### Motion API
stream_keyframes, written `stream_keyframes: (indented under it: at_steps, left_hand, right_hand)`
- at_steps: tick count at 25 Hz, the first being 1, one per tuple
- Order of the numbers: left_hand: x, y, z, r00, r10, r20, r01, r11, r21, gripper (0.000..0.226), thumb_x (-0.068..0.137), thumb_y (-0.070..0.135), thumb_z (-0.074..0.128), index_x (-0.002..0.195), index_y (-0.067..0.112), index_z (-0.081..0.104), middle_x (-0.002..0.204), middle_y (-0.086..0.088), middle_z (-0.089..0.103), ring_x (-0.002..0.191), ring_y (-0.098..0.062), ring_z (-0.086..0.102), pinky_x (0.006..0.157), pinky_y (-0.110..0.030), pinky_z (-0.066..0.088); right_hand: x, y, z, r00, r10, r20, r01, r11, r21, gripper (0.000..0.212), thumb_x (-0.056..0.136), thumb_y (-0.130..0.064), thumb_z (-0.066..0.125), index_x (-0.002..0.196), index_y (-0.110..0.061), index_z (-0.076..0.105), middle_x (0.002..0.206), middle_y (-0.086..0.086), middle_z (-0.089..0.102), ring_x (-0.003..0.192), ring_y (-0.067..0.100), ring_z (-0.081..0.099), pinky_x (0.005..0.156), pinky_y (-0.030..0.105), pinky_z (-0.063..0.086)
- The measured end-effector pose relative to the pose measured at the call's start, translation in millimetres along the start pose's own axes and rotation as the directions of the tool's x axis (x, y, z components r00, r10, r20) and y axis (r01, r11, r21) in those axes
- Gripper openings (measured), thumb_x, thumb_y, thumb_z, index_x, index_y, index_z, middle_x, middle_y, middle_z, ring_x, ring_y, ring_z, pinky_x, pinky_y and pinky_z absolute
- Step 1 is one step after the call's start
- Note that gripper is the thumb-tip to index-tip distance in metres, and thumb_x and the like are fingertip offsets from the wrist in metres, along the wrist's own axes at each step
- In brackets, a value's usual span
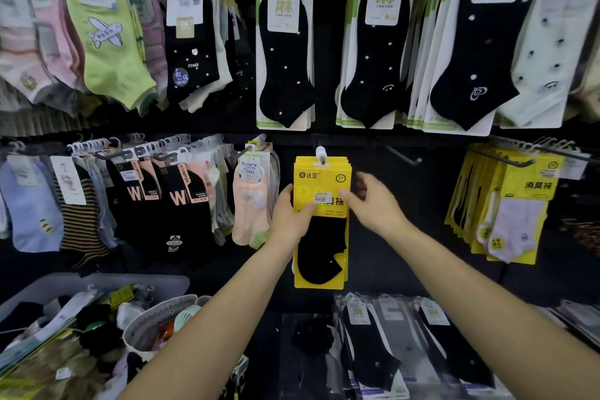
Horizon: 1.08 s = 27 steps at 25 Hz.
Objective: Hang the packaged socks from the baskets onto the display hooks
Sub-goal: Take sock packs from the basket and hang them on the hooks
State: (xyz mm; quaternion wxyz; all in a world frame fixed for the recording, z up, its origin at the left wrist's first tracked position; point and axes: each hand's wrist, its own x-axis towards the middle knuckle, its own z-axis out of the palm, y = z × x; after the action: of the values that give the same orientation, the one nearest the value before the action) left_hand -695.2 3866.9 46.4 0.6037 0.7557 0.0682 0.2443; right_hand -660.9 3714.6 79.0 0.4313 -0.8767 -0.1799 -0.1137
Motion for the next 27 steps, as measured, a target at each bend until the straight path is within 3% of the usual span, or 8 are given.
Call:
stream_keyframes:
  at_steps: [3,7,13,16,19,21,24,27]
  left_hand:
    - [0.1,0.6,8.1,0.999,0.041,0.022,-0.041,0.999,-0.008,0.032,0.090,0.007,0.053,0.121,0.016,0.049,0.115,-0.005,0.061,0.102,-0.015,0.058,0.089,-0.030,0.047]
    - [6.3,2.7,12.8,0.997,0.075,0.026,-0.075,0.997,0.010,0.032,0.090,0.004,0.052,0.122,0.009,0.051,0.109,-0.001,0.059,0.104,-0.018,0.057,0.083,-0.025,0.043]
    - [2.4,-11.1,6.3,0.992,0.111,0.064,-0.109,0.993,-0.037,0.031,0.092,0.007,0.052,0.123,0.009,0.050,0.120,-0.007,0.061,0.114,-0.022,0.057,0.099,-0.038,0.046]
    - [-30.4,-40.9,-3.0,0.992,0.078,0.101,-0.072,0.995,-0.064,0.038,0.093,0.014,0.054,0.130,0.016,0.045,0.127,-0.004,0.057,0.118,-0.018,0.054,0.103,-0.040,0.044]
    - [-78.3,-87.7,-11.7,0.988,-0.125,0.090,0.122,0.992,0.033,0.066,0.091,0.029,0.057,0.148,0.018,0.023,0.150,-0.002,0.032,0.138,-0.020,0.032,0.112,-0.034,0.030]
    - [-122.1,-125.4,-11.2,0.960,-0.259,0.105,0.248,0.963,0.108,0.070,0.091,0.033,0.056,0.148,0.020,0.019,0.154,0.002,0.023,0.142,-0.019,0.022,0.111,-0.033,0.027]
    - [-201.5,-180.8,1.9,0.877,-0.437,0.198,0.407,0.896,0.176,0.064,0.092,0.027,0.056,0.147,0.018,0.024,0.153,0.000,0.025,0.141,-0.020,0.024,0.113,-0.037,0.029]
    - [-273.4,-228.1,12.6,0.785,-0.582,0.214,0.521,0.806,0.280,0.055,0.093,0.022,0.056,0.143,0.014,0.034,0.145,-0.007,0.039,0.133,-0.024,0.039,0.106,-0.032,0.036]
  right_hand:
    - [-5.7,4.4,16.7,0.991,0.001,0.133,-0.014,0.995,0.097,0.054,0.095,-0.027,0.050,0.144,-0.016,0.030,0.141,0.003,0.046,0.130,0.022,0.043,0.105,0.038,0.038]
    - [2.5,0.1,25.6,0.990,0.025,0.137,-0.049,0.983,0.175,0.044,0.098,-0.017,0.043,0.141,-0.017,0.033,0.133,0.002,0.052,0.122,0.020,0.048,0.100,0.034,0.040]
    - [-1.6,11.3,29.5,0.987,0.013,0.161,-0.043,0.982,0.185,0.048,0.096,-0.017,0.047,0.141,-0.020,0.032,0.133,0.001,0.052,0.124,0.020,0.048,0.102,0.037,0.041]
    - [-31.6,37.7,30.6,0.979,0.060,0.197,-0.109,0.963,0.246,0.060,0.093,-0.021,0.055,0.146,-0.016,0.026,0.142,0.005,0.043,0.132,0.022,0.042,0.107,0.037,0.038]
    - [-89.2,89.2,38.6,0.948,0.164,0.272,-0.234,0.939,0.251,0.063,0.092,-0.023,0.056,0.147,-0.016,0.024,0.144,0.009,0.040,0.130,0.021,0.043,0.103,0.031,0.038]
    - [-137.9,131.4,47.4,0.911,0.267,0.313,-0.344,0.911,0.225,0.057,0.092,-0.020,0.057,0.143,-0.014,0.033,0.136,0.011,0.047,0.121,0.021,0.049,0.096,0.027,0.041]
    - [-213.7,193.1,65.7,0.831,0.438,0.343,-0.506,0.852,0.136,0.043,0.091,-0.014,0.059,0.131,-0.007,0.047,0.118,0.015,0.058,0.101,0.019,0.056,0.087,0.029,0.045]
    - [-280.6,237.3,88.4,0.730,0.554,0.400,-0.601,0.800,-0.010,0.032,0.090,-0.011,0.058,0.121,0.000,0.056,0.108,0.017,0.064,0.099,0.027,0.059,0.086,0.031,0.044]
